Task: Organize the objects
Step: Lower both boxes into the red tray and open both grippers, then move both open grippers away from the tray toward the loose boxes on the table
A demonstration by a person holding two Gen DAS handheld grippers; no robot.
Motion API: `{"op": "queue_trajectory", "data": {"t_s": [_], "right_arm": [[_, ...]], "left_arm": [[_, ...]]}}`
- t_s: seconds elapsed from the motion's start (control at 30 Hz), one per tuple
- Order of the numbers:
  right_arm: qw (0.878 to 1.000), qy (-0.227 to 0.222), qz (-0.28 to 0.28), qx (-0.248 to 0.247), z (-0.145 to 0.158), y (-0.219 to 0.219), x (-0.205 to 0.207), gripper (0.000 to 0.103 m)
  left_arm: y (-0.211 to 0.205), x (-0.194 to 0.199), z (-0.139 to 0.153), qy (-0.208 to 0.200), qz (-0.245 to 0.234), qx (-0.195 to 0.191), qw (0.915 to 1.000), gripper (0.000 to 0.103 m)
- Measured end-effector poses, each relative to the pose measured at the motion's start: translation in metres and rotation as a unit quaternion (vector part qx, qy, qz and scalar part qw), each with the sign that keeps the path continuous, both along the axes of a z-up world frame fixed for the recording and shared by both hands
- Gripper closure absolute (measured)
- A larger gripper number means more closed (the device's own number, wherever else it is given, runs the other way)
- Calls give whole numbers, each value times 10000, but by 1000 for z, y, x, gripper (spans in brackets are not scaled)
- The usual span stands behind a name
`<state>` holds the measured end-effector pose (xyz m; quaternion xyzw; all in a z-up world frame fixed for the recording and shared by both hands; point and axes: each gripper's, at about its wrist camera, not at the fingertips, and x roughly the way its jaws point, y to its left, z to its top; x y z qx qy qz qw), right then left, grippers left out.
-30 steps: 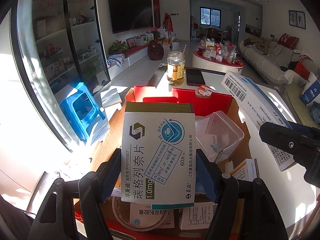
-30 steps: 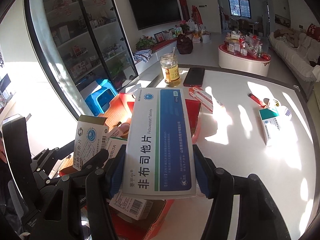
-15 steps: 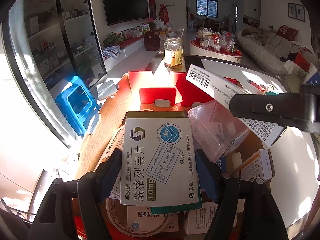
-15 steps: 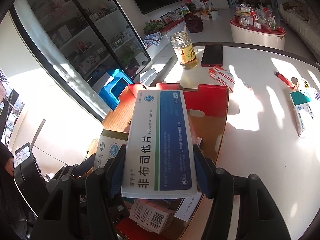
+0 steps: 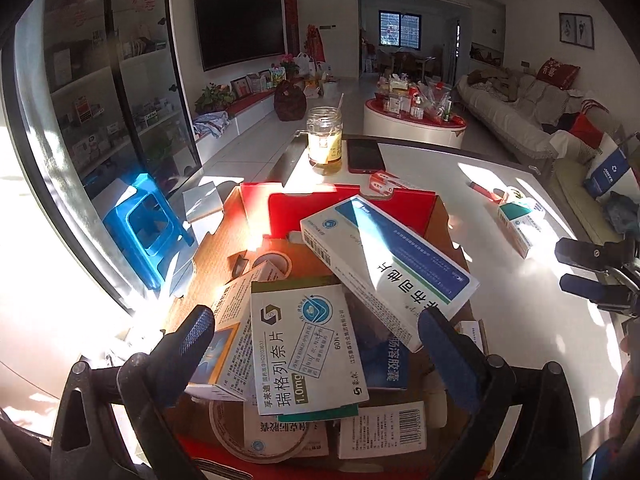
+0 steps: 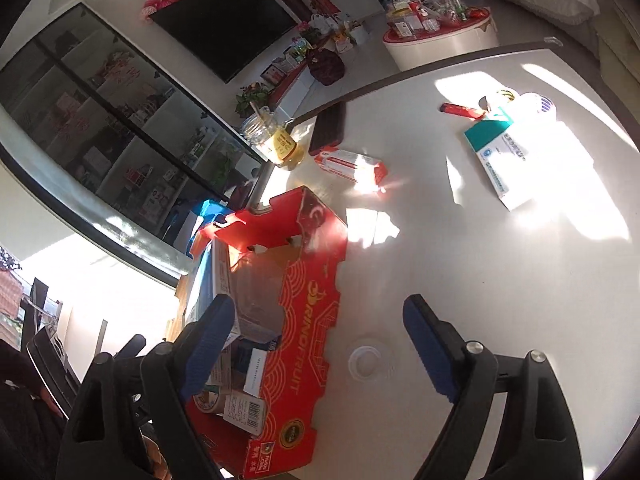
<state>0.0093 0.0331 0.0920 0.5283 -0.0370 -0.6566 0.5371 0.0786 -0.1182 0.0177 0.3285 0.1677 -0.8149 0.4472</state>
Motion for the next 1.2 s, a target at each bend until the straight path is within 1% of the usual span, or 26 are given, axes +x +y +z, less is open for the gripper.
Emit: {"op": "queue_trajectory", "data": {"t_s": [0.03,0.07,0.1,0.13,0.17,0.23,0.3,0.37,0.4,0.47,0.53,0.6,0.7,0.8,0.97,1.1,1.2], "right_arm": [[9993,-315,-202,43,-11,14,-16,17],[9976,-534,-421,114,-22,27,-30,17],[9963,-574,-590,266,-29,37,-40,17],[9960,-490,-615,427,-34,42,-45,17],[9968,-339,-486,538,-37,44,-45,17],[9968,260,41,756,-39,38,-30,17],[9888,958,746,873,-42,27,-1,17],[9765,1490,1313,841,-45,14,29,17],[9707,1659,1548,791,-49,7,42,17],[9643,1753,1866,681,-55,-3,59,17],[9591,1792,2090,662,-60,-15,68,17],[9534,1888,2250,687,-66,-27,76,17],[9477,1973,2370,815,-73,-40,81,17],[9455,2045,2366,911,-78,-45,84,17],[9462,2093,2279,951,-78,-46,83,17],[9457,2118,2231,1047,-81,-49,83,17],[9441,2347,1992,1181,-79,-48,81,17]], "left_arm": [[5,-7,5,75,-118,4,9999,0],[10,-14,9,156,-251,35,9996,0],[16,-23,12,237,-398,68,9989,0],[21,-32,16,318,-553,105,9979,0],[27,-40,18,397,-699,176,9966,0],[33,-54,20,567,-948,407,9930,0],[35,-62,20,648,-985,560,9914,0],[33,-63,21,673,-859,628,9920,0],[31,-60,22,692,-781,645,9925,0],[28,-52,26,696,-645,631,9935,0],[27,-44,28,574,-521,558,9954,0],[27,-40,27,329,-393,366,9980,0],[33,-45,26,-203,-224,-116,9995,0],[36,-51,23,-492,-168,-430,9977,0],[38,-64,20,-659,-242,-508,9962,0],[36,-66,27,-546,-286,-528,9967,0],[29,-69,34,-456,-339,-419,9975,0]]}}
